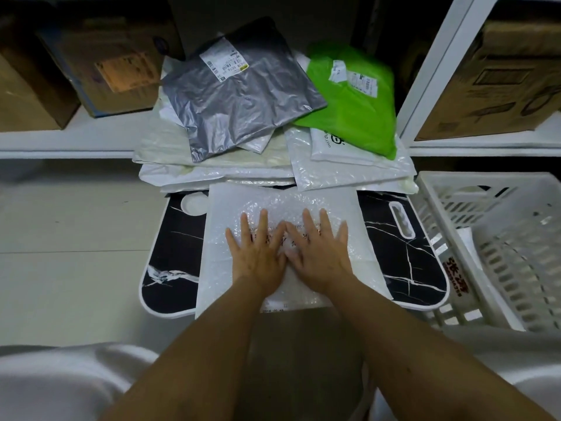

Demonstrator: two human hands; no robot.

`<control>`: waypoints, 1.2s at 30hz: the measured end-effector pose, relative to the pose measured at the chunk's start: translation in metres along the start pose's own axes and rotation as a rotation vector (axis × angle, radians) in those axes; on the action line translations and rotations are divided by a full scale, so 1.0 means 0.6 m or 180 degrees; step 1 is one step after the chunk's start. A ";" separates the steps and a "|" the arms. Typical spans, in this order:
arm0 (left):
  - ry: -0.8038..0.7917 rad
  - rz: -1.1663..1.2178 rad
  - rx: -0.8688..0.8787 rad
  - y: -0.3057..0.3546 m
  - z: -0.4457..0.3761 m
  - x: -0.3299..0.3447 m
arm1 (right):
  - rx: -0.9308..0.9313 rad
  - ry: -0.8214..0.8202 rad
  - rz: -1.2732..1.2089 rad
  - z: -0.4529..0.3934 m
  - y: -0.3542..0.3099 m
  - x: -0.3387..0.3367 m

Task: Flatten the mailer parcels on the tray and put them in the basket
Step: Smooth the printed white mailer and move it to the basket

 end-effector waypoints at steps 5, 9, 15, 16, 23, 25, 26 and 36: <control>-0.0398 0.0022 0.0057 -0.008 -0.008 0.017 | 0.0027 -0.0587 -0.0113 -0.005 0.007 0.033; -0.0554 0.0178 0.0070 -0.012 -0.017 0.018 | 0.0024 -0.0728 -0.0150 -0.015 0.009 0.036; -0.0443 0.0188 0.0002 -0.015 -0.024 0.015 | 0.0152 -0.0703 -0.0224 -0.023 0.008 0.029; -0.0287 0.0187 -0.0013 -0.015 -0.030 0.008 | 0.0187 -0.0598 -0.0172 -0.028 0.009 0.024; 0.0283 -0.0065 0.0013 -0.002 -0.083 -0.027 | 0.0136 0.0538 -0.0210 -0.091 -0.014 -0.023; 0.0051 -0.0063 0.0007 -0.015 -0.094 -0.010 | -0.0076 0.0148 -0.0099 -0.105 -0.008 -0.004; -0.0084 -0.0115 0.0032 -0.022 -0.097 -0.001 | -0.0099 -0.0132 -0.0162 -0.108 0.000 0.012; -0.0395 0.0430 -0.0623 -0.061 -0.102 0.024 | 0.0566 -0.0645 -0.0600 -0.106 0.028 0.046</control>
Point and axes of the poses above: each hand's wrist, its own z-axis away from the middle knuckle, its own x-axis out of the palm, y = z × x, the point moved 4 cm from there along -z, towards the middle knuckle, and after that the axes turned 5 degrees about z, right-handed, at the moved point
